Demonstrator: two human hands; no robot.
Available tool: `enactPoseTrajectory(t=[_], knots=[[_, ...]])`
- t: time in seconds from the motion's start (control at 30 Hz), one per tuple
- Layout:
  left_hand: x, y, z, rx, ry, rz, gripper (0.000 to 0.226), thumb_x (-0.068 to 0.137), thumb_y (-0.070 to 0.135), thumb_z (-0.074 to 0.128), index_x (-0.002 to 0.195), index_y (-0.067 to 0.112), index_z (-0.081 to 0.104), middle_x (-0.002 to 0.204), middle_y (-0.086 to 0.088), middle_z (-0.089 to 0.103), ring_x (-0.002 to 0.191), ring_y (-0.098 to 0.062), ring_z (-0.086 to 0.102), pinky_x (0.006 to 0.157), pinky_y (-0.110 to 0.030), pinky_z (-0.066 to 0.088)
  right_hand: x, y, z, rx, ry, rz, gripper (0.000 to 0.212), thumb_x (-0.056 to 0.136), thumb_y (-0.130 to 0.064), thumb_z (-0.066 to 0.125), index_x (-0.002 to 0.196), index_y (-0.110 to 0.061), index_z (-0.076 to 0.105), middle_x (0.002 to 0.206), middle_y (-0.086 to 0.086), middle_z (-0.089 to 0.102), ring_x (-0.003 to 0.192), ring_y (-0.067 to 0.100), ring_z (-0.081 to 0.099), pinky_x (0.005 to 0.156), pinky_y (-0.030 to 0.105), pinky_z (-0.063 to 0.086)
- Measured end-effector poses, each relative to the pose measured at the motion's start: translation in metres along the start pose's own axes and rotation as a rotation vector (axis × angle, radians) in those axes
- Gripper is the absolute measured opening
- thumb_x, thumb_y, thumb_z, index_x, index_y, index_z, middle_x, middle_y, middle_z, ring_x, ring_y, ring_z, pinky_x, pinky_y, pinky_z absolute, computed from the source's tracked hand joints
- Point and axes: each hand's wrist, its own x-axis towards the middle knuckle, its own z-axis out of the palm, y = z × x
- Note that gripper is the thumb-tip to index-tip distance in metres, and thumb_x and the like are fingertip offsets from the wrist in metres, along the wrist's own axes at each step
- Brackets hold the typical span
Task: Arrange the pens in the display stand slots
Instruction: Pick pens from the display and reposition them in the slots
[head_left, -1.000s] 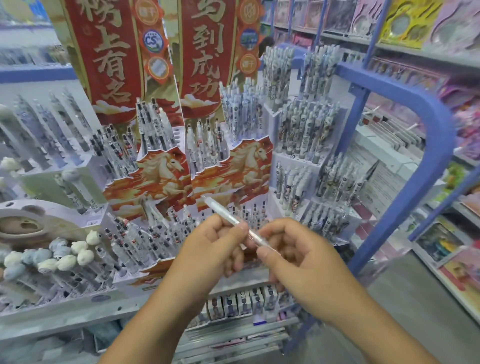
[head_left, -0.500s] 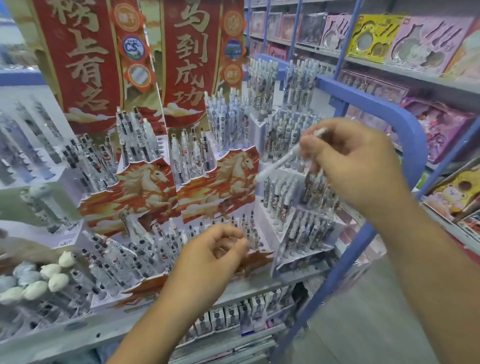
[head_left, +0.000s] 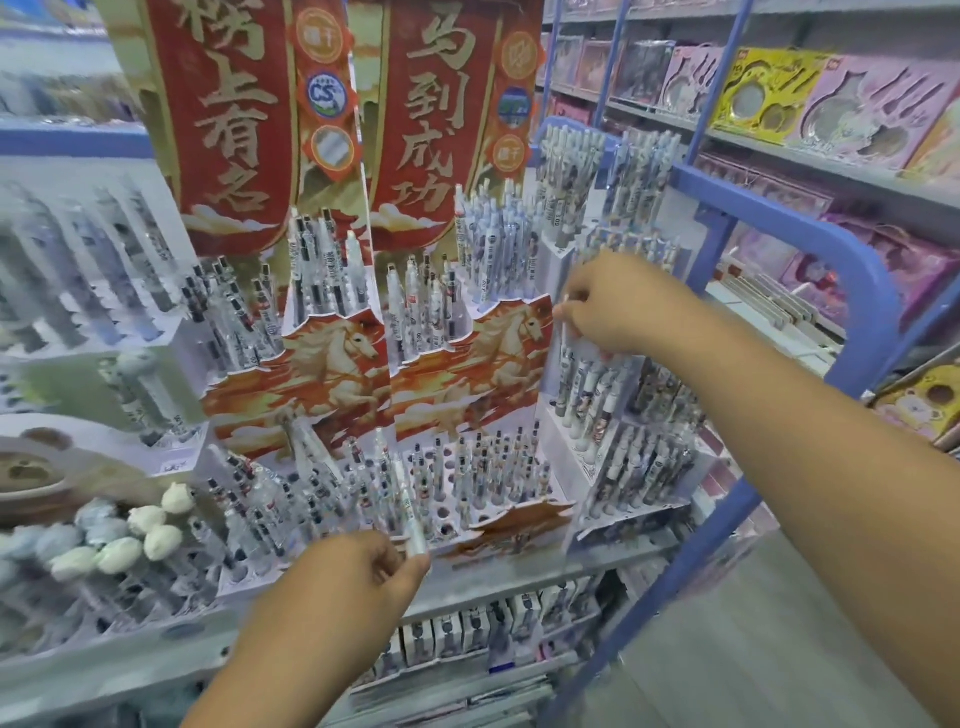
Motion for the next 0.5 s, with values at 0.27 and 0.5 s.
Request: enactPoseTrajectory(t=[0.27, 0.5], knots=[[0.000, -0.007, 0.011, -0.029, 0.015, -0.017, 0.037, 0.093, 0.062, 0.056, 0.075, 0.031, 0.066, 0.068, 0.008, 0.070, 0.063, -0.010, 0.067, 0.071, -0.031, 0.060, -0.002, -0.003, 0.009, 0.049, 0.047, 0.084, 0.044, 0.102, -0.035, 0.059, 0.083, 0.001, 0.074, 0.069, 0.021, 0.074, 0.064, 0.034, 0.073, 0.056, 0.028, 0.052], [0.002, -0.006, 0.014, -0.016, 0.052, -0.012, 0.034, 0.095, 0.061, 0.052, 0.082, 0.033, 0.067, 0.072, 0.009, 0.075, 0.063, -0.007, 0.070, 0.071, -0.032, 0.061, 0.002, -0.001, 0.017, 0.049, -0.024, 0.154, 0.036, 0.098, -0.031, 0.062, 0.077, -0.003, 0.068, 0.062, 0.012, 0.060, 0.054, 0.027, 0.060, 0.056, 0.032, 0.054]])
